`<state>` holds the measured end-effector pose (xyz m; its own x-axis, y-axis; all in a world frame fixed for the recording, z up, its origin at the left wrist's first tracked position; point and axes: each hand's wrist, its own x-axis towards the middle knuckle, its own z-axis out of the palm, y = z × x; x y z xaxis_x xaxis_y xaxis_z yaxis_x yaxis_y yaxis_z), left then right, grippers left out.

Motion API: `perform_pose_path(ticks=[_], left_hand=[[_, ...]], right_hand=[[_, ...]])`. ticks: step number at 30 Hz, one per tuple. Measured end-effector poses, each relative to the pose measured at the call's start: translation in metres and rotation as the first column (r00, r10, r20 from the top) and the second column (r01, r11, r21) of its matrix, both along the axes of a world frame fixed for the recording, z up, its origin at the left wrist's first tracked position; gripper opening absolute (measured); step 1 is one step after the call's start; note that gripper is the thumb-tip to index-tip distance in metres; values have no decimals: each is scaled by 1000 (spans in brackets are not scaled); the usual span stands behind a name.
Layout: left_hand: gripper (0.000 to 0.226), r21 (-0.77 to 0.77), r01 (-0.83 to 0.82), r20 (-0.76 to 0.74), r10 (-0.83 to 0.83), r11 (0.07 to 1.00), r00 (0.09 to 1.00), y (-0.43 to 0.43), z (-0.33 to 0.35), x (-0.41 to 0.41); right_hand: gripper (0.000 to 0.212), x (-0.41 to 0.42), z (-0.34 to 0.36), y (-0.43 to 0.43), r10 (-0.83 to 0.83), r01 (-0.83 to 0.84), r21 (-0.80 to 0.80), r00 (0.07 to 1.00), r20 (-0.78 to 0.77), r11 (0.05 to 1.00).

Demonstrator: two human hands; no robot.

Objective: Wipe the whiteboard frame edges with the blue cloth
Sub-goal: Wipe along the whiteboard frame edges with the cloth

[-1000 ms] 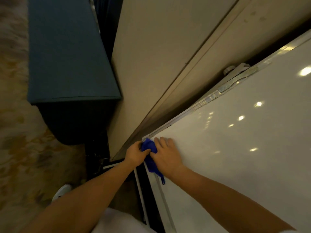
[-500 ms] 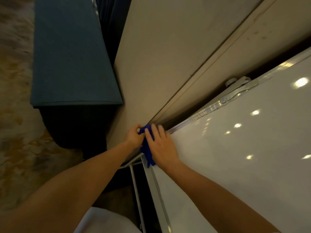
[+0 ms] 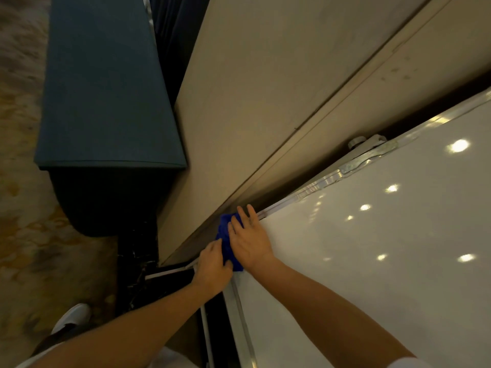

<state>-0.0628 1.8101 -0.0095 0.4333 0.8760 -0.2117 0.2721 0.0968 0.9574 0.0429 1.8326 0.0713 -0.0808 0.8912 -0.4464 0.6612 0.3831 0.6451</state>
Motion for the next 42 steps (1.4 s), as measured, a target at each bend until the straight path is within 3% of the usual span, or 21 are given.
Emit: perform_pose_path(ticks=[6,9,12,15,17,19,22,26,30,35,38,40,42], left_hand=[[48,64,43,-47,-40,997,998,2,10,4],[63,16,40,-157,-37,999,987,7,12,9],[63,82,51,-238,-31,995,971,11,12,17],[60,116,68,-227,-40,991,973,9,11,21],[60,137,80,-233,-47,987,971,7,9,22],[61,141,92,-226,-58,986,972,5,9,24],[69,142,120,-251,-82,983,964,7,10,29],[87,34,86,-156,-80,996,985,15,18,40],[91,-93,9,-136,-22,996,990,13,24,52],[82,-32,75,-210,-80,997,975,5,14,56],[101,-135,31,-151,-51,990,987,7,12,54],[104,-133,26,-169,-48,991,984,9,15,56],[106,-145,16,-184,-43,989,982,11,20,61]], right_hand=[[49,14,50,14,-67,58,117,994,81,992],[47,27,89,19,-105,79,224,989,107,971],[55,36,103,12,-40,24,292,998,51,956],[76,37,82,2,66,-56,114,995,-81,992],[78,36,69,4,50,-42,86,995,-91,995],[74,35,57,6,-6,30,163,989,-147,986],[84,32,41,0,-65,89,185,989,-132,979],[81,60,67,3,-27,40,242,998,-59,970],[78,70,87,0,-61,108,408,990,-126,907],[76,45,48,-17,-48,55,166,998,-48,985],[76,65,86,-2,-50,48,302,999,-1,952],[75,82,112,3,-63,74,457,997,-39,886],[76,82,116,1,-106,145,512,989,-104,847]])
